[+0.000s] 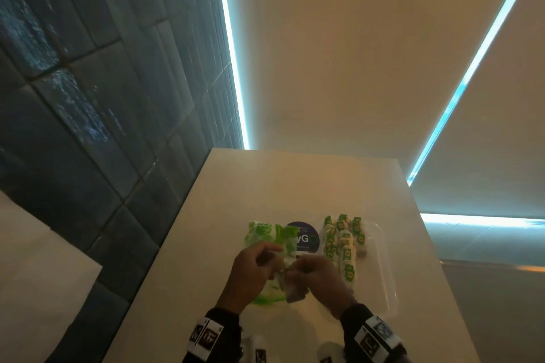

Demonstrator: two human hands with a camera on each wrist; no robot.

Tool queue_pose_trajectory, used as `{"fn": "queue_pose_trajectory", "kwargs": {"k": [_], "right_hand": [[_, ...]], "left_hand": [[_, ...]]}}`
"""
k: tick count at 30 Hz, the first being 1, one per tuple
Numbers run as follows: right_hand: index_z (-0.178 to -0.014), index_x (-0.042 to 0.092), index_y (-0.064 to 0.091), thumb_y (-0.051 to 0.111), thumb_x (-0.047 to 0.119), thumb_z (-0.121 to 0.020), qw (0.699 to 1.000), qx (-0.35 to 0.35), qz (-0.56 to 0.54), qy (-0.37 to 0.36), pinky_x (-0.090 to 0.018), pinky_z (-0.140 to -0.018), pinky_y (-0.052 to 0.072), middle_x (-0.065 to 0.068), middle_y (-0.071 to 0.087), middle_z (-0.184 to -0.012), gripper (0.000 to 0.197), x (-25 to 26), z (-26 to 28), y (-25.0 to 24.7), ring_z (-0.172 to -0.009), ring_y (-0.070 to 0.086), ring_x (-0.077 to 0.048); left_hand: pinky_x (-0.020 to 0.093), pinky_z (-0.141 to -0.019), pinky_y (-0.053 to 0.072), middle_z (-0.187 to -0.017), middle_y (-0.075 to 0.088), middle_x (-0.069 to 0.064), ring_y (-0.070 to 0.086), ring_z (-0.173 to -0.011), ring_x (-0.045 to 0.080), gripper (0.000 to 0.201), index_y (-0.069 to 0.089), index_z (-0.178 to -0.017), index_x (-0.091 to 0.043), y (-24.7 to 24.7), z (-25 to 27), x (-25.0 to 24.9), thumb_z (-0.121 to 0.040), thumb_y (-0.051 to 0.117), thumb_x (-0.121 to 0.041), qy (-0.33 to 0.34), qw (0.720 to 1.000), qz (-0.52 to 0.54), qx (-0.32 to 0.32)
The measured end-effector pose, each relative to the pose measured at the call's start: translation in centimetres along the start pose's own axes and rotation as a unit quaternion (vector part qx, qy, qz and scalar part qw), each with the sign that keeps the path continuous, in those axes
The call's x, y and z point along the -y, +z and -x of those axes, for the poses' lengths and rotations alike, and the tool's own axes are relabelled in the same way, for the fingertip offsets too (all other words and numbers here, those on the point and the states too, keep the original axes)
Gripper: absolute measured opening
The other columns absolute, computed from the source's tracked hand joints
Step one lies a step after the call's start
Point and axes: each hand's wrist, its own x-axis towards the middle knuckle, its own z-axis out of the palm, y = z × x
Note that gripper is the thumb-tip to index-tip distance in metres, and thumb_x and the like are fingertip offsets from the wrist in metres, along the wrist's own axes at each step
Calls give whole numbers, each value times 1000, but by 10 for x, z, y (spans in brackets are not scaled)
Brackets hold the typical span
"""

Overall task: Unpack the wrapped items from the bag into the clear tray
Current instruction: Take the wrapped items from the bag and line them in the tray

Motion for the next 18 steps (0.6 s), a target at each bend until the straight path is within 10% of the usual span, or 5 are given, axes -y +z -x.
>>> {"fn": "queue_pose_trajectory", "kwargs": {"k": [5, 10, 18], "right_hand": [[-85, -10, 66, 72, 4, -82, 993, -27, -111, 28, -30, -56, 51, -14, 68, -74, 15, 5, -2, -7, -63, 63, -21], [-82, -8, 66, 73, 2, -80, 984, 0, -162, 75, -35, -58, 51, -17, 64, -76, 12, 3, -2, -14, -66, 59, -28], [-93, -8, 66, 74, 3, -78, 977, -18, -186, 98, -38, -66, 54, -18, 65, -84, 20, 7, -5, -12, -74, 61, -29]], "left_hand": [[37, -75, 58, -92, 73, 17, 67, -78, 21, 13, 72, -98, -4, 20, 6, 7, -85, 70, -6, -104, 984, 133, -53], [31, -66, 59, -78, 75, 3, 70, -72, 17, 6, 76, -85, -14, 26, -1, 13, -81, 75, -10, -99, 984, 78, -126], [36, -66, 58, -71, 75, 2, 68, -63, 14, 16, 76, -78, -22, 25, 1, 4, -75, 79, -7, -52, 997, 30, -50]]}}
